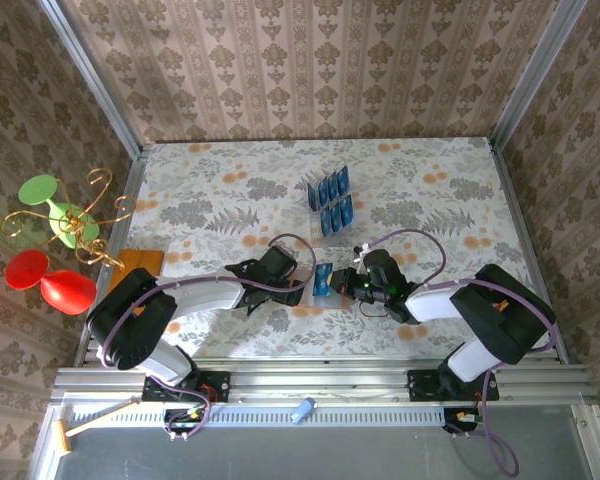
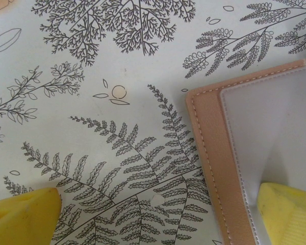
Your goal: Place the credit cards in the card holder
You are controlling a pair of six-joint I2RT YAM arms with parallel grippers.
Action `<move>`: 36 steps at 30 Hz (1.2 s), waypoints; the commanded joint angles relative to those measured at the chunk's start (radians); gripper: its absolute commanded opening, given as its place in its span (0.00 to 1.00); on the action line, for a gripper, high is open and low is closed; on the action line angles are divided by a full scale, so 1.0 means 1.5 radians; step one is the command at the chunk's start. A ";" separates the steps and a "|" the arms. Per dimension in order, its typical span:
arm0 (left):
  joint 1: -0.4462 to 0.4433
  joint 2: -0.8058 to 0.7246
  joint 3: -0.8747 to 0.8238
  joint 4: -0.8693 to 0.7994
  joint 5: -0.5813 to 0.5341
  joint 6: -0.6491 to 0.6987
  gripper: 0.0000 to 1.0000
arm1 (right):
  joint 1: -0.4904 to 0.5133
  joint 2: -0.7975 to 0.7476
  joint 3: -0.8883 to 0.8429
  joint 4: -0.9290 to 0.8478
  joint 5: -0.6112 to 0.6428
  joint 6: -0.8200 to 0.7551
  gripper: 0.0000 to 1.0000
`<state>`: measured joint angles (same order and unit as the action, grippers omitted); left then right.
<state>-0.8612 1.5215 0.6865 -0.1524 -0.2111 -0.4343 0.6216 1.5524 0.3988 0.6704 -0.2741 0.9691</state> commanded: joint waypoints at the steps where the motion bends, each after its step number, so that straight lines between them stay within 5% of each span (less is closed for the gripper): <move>1: 0.006 0.004 -0.017 -0.023 -0.011 -0.008 1.00 | 0.000 0.014 -0.013 0.033 -0.003 -0.005 0.00; 36: 0.006 0.007 -0.013 -0.028 -0.013 -0.008 1.00 | 0.016 0.066 -0.059 0.138 -0.038 0.022 0.00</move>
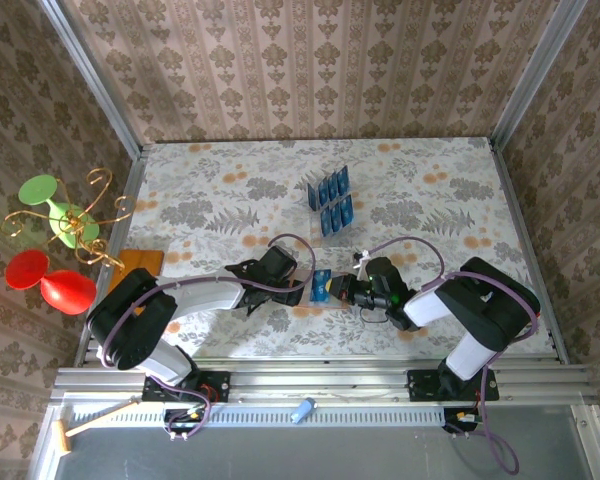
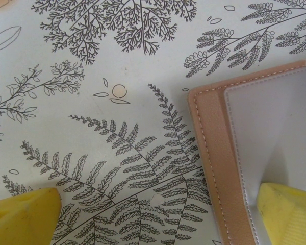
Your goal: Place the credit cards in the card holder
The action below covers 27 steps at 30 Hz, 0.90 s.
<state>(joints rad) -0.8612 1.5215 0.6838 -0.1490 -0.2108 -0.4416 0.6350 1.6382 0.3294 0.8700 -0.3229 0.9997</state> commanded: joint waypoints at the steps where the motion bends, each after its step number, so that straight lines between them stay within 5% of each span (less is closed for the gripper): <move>1: 0.006 0.007 -0.011 -0.031 -0.013 -0.005 1.00 | 0.008 0.009 -0.014 0.005 -0.005 0.002 0.00; 27: 0.006 0.006 -0.013 -0.030 -0.012 -0.006 1.00 | 0.015 0.076 -0.008 0.051 -0.014 0.019 0.00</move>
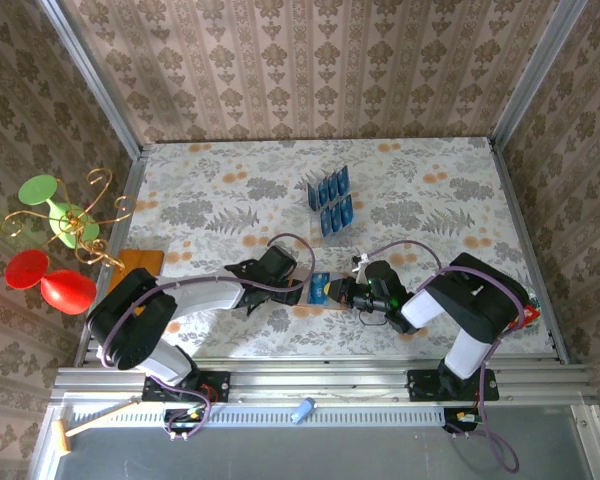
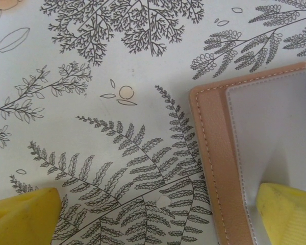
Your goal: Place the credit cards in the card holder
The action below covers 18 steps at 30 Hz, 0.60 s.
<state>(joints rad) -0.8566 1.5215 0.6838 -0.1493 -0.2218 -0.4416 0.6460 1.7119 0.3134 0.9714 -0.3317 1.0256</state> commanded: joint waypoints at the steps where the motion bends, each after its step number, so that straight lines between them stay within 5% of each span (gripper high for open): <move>1: 0.003 0.006 -0.014 -0.029 -0.005 -0.006 1.00 | 0.008 0.029 0.003 -0.014 -0.009 0.002 0.00; 18: 0.002 0.008 -0.014 -0.027 -0.003 -0.007 1.00 | 0.014 0.049 0.022 -0.032 -0.016 0.002 0.01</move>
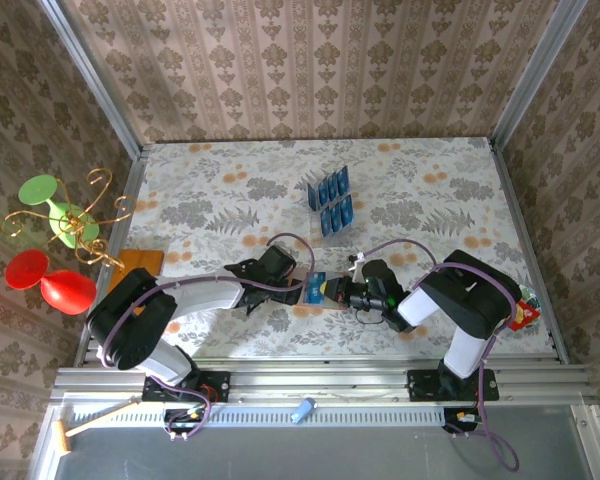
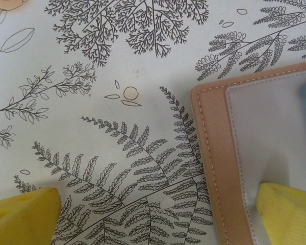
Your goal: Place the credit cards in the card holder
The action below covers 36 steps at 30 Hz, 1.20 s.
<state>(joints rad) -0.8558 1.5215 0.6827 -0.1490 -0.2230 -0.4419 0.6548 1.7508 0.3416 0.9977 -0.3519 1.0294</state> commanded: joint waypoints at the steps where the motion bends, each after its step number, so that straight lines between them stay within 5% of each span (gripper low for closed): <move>1: 0.002 0.007 -0.014 -0.027 -0.002 -0.007 1.00 | 0.008 0.022 0.004 -0.052 -0.003 0.000 0.04; 12: 0.003 0.000 -0.016 -0.028 -0.002 -0.007 1.00 | 0.007 -0.069 0.048 -0.229 0.019 -0.051 0.55; 21: 0.017 -0.022 -0.030 -0.018 0.008 -0.011 1.00 | 0.007 -0.151 0.119 -0.399 0.041 -0.109 0.70; 29: 0.032 -0.068 -0.029 -0.020 0.019 -0.010 1.00 | 0.006 -0.193 0.175 -0.528 0.073 -0.138 0.70; 36: 0.061 -0.108 -0.014 -0.057 0.018 -0.031 1.00 | 0.009 -0.183 0.253 -0.722 0.157 -0.174 0.39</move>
<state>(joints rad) -0.7788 1.3773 0.6472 -0.1734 -0.1951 -0.4572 0.6640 1.4799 0.6762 0.0937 -0.2058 0.8082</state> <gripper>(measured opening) 0.999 0.408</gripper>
